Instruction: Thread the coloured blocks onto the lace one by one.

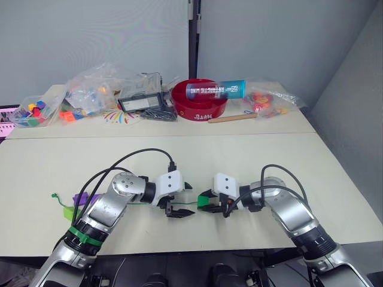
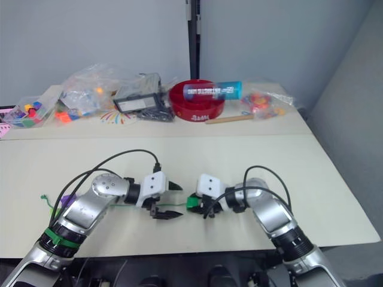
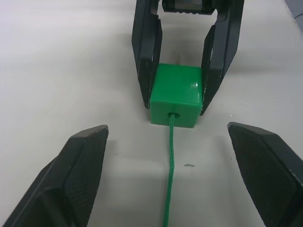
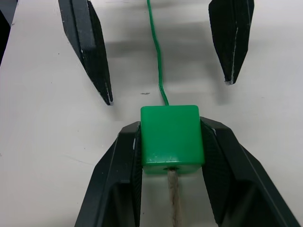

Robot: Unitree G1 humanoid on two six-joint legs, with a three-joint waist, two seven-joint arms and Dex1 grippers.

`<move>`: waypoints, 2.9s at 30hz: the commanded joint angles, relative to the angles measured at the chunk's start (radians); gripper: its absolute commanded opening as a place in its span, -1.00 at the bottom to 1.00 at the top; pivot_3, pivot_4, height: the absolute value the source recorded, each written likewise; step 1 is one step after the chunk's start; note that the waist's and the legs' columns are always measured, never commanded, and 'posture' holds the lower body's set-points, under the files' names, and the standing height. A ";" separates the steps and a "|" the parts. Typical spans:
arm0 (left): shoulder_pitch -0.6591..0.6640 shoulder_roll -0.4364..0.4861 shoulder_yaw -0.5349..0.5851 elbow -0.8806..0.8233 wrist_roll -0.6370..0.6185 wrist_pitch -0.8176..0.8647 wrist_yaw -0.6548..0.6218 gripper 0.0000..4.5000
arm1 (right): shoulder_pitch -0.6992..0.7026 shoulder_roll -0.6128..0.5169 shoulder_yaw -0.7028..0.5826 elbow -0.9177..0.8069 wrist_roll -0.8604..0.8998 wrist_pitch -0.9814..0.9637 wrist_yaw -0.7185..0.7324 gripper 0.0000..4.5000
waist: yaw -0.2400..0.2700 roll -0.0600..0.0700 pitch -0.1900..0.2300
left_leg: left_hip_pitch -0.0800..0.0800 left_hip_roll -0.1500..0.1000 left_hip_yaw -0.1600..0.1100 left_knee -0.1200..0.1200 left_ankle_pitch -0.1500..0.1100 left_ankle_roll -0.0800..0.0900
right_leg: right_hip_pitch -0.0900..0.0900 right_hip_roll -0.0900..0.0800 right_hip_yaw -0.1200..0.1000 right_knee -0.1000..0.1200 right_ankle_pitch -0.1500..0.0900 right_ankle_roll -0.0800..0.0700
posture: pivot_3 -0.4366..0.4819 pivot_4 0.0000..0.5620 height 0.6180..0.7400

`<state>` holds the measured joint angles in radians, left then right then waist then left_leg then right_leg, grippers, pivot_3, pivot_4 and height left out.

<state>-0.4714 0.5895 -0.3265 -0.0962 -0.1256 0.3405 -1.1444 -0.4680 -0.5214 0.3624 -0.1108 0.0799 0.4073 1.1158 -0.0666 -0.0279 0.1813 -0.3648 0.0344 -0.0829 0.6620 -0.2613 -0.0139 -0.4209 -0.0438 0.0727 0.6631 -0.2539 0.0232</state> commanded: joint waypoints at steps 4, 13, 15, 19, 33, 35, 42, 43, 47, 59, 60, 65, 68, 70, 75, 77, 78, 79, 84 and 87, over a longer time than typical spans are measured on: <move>-0.021 -0.030 -0.010 -0.007 -0.004 -0.025 0.002 0.83 | 0.012 -0.013 -0.057 -0.104 0.087 0.053 0.000 0.76 | 0.003 0.000 0.000 | -0.003 0.000 0.000 0.000 0.000 0.000 | -0.002 0.000 0.000 0.000 0.000 0.000 | -0.05 -0.47 1.00; -0.068 -0.134 -0.066 0.112 0.037 -0.070 0.037 0.83 | 0.130 -0.153 -0.184 -0.200 0.161 0.092 -0.017 0.98 | 0.027 0.000 0.000 | -0.004 -0.001 0.000 0.000 0.000 0.000 | -0.001 -0.001 0.000 -0.004 0.000 0.000 | -0.05 -0.47 1.00; -0.069 -0.151 -0.077 0.134 0.038 -0.081 0.027 0.83 | 0.150 -0.164 -0.190 -0.201 0.161 0.085 -0.024 0.98 | 0.027 0.000 0.000 | -0.004 -0.001 0.000 0.000 0.000 0.000 | -0.001 -0.001 0.000 -0.004 0.000 0.001 | -0.05 -0.47 1.00; -0.069 -0.163 -0.084 0.153 0.042 -0.091 0.020 0.46 | 0.165 -0.168 -0.185 -0.203 0.157 0.079 -0.038 1.00 | 0.019 0.000 0.000 | -0.003 -0.001 0.000 0.000 0.000 0.000 | -0.002 0.000 0.000 -0.002 0.000 0.000 | -0.05 -0.47 1.00; -0.058 -0.149 -0.076 0.137 0.032 -0.088 -0.007 -0.46 | 0.140 -0.156 -0.123 -0.104 0.086 0.001 -0.064 1.00 | 0.023 0.000 0.000 | -0.003 -0.001 0.000 0.000 0.000 0.000 | -0.001 -0.001 0.000 -0.003 0.000 0.001 | -0.05 -0.47 1.00; -0.058 -0.149 -0.076 0.138 0.032 -0.089 -0.009 -0.46 | 0.132 -0.149 -0.112 -0.085 0.077 -0.011 -0.064 0.77 | 0.022 0.000 0.000 | -0.003 -0.001 0.000 0.000 0.000 0.000 | -0.001 -0.001 0.000 -0.003 0.000 0.001 | -0.05 -0.47 1.00; -0.059 -0.148 -0.075 0.137 0.033 -0.090 -0.013 -0.46 | 0.126 -0.144 -0.098 -0.053 0.069 -0.033 -0.059 -0.26 | 0.023 0.000 0.000 | -0.003 -0.001 0.000 0.000 0.000 0.000 | -0.001 -0.001 0.000 -0.003 0.000 0.001 | -0.05 -0.47 1.00; -0.059 -0.147 -0.074 0.137 0.033 -0.090 -0.013 -0.46 | 0.126 -0.143 -0.098 -0.052 0.070 -0.034 -0.058 -0.42 | 0.023 0.000 0.000 | -0.003 -0.001 0.000 0.000 0.000 0.000 | -0.001 -0.001 0.000 -0.003 0.000 0.001 | -0.05 -0.47 1.00; -0.055 -0.140 -0.068 0.131 0.028 -0.088 -0.017 -0.46 | 0.126 -0.144 -0.096 -0.045 0.063 -0.040 -0.057 -0.99 | 0.022 0.000 0.000 | -0.003 -0.001 0.000 0.000 0.000 0.000 | -0.001 -0.001 0.000 -0.003 0.000 0.001 | -0.05 -0.47 1.00; 0.073 0.121 0.102 0.067 -0.054 -0.068 -0.097 -0.46 | 0.110 -0.203 -0.135 -0.068 0.107 -0.051 0.011 -1.00 | 0.018 0.000 0.000 | -0.003 0.000 0.000 0.000 0.000 0.000 | -0.002 -0.001 0.000 -0.002 0.000 0.001 | -0.05 -0.47 1.00; 0.085 0.144 0.111 0.068 -0.056 -0.073 -0.103 -0.46 | 0.113 -0.214 -0.139 -0.066 0.109 -0.056 0.019 -1.00 | 0.018 0.000 0.000 | -0.003 0.000 0.000 0.000 0.000 0.000 | -0.002 0.000 0.000 -0.002 0.000 0.000 | -0.05 -0.47 1.00; 0.201 0.321 0.206 0.167 -0.051 -0.199 -0.168 -0.46 | 0.142 -0.313 -0.188 -0.003 0.108 -0.113 0.079 -1.00 | 0.015 0.001 0.001 | -0.002 0.000 0.000 0.000 0.000 0.000 | -0.002 0.000 0.000 -0.002 0.000 0.000 | -0.05 -0.47 1.00; 0.239 0.387 0.243 0.246 -0.047 -0.273 -0.195 -0.46 | 0.153 -0.346 -0.209 0.049 0.104 -0.153 0.092 -1.00 | 0.008 0.001 0.001 | 0.000 0.001 0.001 -0.001 0.000 0.000 | -0.001 0.000 0.000 -0.002 0.000 0.000 | -0.05 -0.47 1.00; 0.257 0.416 0.262 0.297 -0.048 -0.317 -0.214 -0.46 | 0.161 -0.352 -0.216 0.072 0.099 -0.178 0.093 -1.00 | -0.003 0.001 0.000 | 0.002 0.001 0.002 -0.001 0.000 0.000 | 0.000 0.000 0.000 -0.001 0.000 -0.001 | -0.05 -0.47 1.00; 0.289 0.447 0.292 0.364 -0.052 -0.386 -0.245 -0.46 | 0.179 -0.342 -0.218 0.028 0.124 -0.178 0.091 -1.00 | -0.017 0.002 0.001 | 0.007 0.003 0.004 -0.003 0.000 0.001 | 0.001 0.002 0.003 0.001 -0.002 0.000 | -0.05 -0.47 1.00; 0.290 0.444 0.297 0.363 -0.060 -0.388 -0.249 -0.46 | 0.182 -0.331 -0.208 -0.004 0.129 -0.168 0.089 -1.00 | -0.022 0.002 0.001 | 0.007 0.003 0.004 -0.003 0.000 0.001 | 0.001 0.002 0.003 0.001 -0.003 0.002 | -0.05 -0.47 1.00; 0.290 0.442 0.299 0.358 -0.065 -0.386 -0.251 -0.46 | 0.182 -0.323 -0.197 -0.024 0.130 -0.160 0.090 -1.00 | -0.023 0.002 0.001 | 0.007 0.003 0.004 -0.003 -0.001 0.001 | 0.001 0.002 0.003 0.001 -0.003 0.002 | -0.05 -0.47 1.00; 0.290 0.440 0.301 0.354 -0.068 -0.385 -0.252 -0.46 | 0.181 -0.317 -0.190 -0.039 0.130 -0.154 0.091 -1.00 | -0.024 0.002 0.001 | 0.007 0.003 0.004 -0.003 0.000 0.001 | 0.001 0.002 0.003 0.001 -0.003 0.002 | -0.05 -0.47 1.00; 0.287 0.450 0.312 0.335 -0.075 -0.383 -0.254 0.00 | 0.151 -0.298 -0.113 -0.078 0.078 -0.127 0.098 -1.00 | -0.025 0.003 0.001 | 0.007 0.003 0.004 -0.003 0.000 0.001 | 0.001 0.002 0.003 0.002 -0.003 0.002 | -0.05 -0.47 1.00; 0.267 0.485 0.310 0.292 -0.070 -0.348 -0.273 0.44 | 0.106 -0.287 -0.075 -0.062 0.048 -0.098 0.100 -1.00 | -0.022 0.003 0.001 | 0.005 0.003 0.004 -0.003 0.000 0.001 | 0.000 0.002 0.003 0.001 -0.003 0.002 | -0.05 -0.47 1.00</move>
<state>-0.1973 1.0397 -0.0202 0.2148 -0.2126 -0.0324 -1.4047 -0.3388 -0.8105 0.2845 -0.1632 0.1400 0.2974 1.2175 -0.0891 -0.0252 0.1828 -0.3603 0.0371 -0.0789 0.6592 -0.2617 -0.0130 -0.4215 -0.0415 0.0756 0.6645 -0.2567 0.0246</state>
